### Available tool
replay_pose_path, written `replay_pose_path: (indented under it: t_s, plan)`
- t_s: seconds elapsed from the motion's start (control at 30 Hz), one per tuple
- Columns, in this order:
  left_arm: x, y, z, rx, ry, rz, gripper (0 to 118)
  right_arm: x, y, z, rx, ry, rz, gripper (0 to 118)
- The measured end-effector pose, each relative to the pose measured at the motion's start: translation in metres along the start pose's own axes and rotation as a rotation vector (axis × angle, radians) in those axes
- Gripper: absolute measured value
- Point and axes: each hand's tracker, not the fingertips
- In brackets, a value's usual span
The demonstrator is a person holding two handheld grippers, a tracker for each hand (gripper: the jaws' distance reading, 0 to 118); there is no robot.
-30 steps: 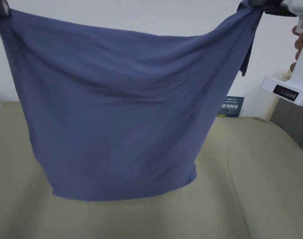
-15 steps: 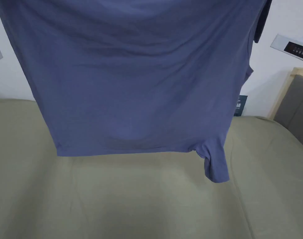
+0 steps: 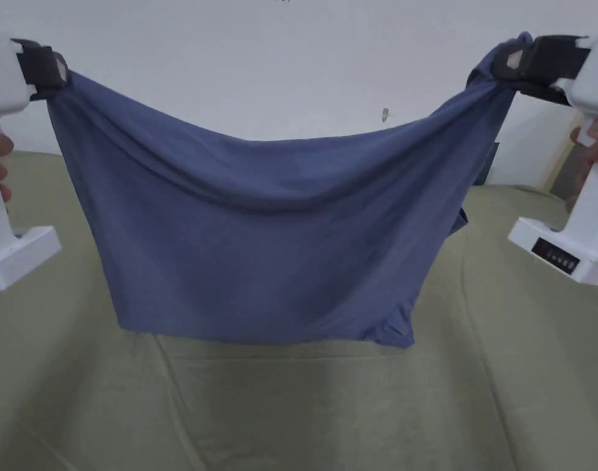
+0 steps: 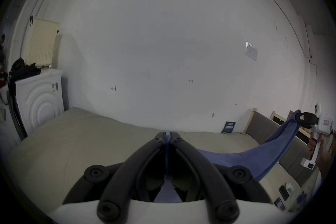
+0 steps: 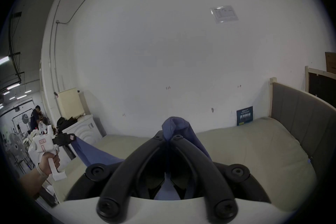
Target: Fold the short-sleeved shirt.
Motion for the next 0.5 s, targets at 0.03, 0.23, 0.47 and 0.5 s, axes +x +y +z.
replay_pose_path:
  t_s: [0.03, 0.23, 0.47, 0.5]
  plan:
    - [-0.002, -0.005, 0.010, -0.018, -0.024, -0.001, 3, 0.000, -0.007, 0.011, -0.007, 0.003, 0.010, 4]
    - [-0.004, -0.050, 0.123, -0.133, -0.076, -0.043, 3, 0.000, -0.060, 0.110, -0.075, 0.011, 0.009, 4]
    - [-0.010, -0.174, 0.225, -0.512, -0.086, -0.202, 3, 0.000, -0.192, 0.220, -0.325, -0.039, -0.019, 4]
    - [-0.012, -0.192, 0.234, -0.560, -0.084, -0.194, 3, 0.001, -0.215, 0.230, -0.357, -0.051, -0.020, 4]
